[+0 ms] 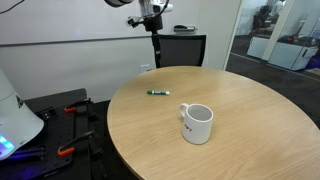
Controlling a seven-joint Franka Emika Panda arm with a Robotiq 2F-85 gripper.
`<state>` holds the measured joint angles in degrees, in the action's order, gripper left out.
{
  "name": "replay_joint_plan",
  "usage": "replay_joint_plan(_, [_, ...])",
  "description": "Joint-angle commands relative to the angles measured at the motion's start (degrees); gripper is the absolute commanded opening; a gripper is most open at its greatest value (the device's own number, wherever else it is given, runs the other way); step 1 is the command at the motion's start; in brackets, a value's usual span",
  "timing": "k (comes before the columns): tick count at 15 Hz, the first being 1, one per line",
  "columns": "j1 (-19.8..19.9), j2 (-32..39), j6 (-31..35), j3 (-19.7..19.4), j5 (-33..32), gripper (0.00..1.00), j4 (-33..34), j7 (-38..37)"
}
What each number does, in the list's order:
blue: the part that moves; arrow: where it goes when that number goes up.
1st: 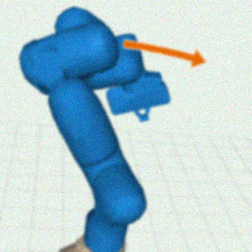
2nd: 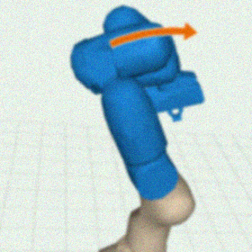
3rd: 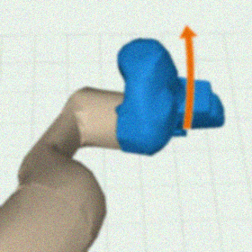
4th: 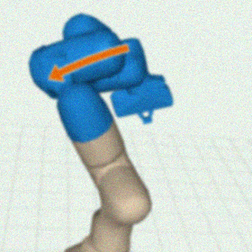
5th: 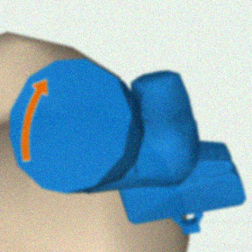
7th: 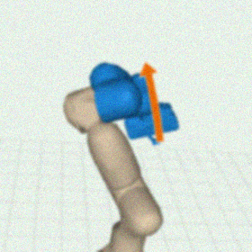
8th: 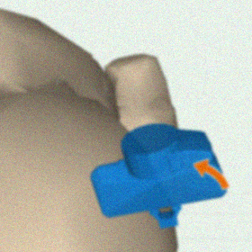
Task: Place the green marker inside the white mug
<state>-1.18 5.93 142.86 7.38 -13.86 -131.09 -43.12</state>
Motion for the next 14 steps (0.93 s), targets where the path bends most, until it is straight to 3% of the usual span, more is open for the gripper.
replay_joint_plan(1, [-2.05, -0.07, -0.05, -2.07, 0.43, 1.0, 0.04, 0.37])
replay_joint_plan(10, [-4.46, 2.57, 2.93, -3.2, 3.63, 1.0, -2.42, -1.37])
replay_joint_plan(14, [-5.77, 4.63, 3.53, -4.64, 2.08, 1.0, -2.84, -6.19])
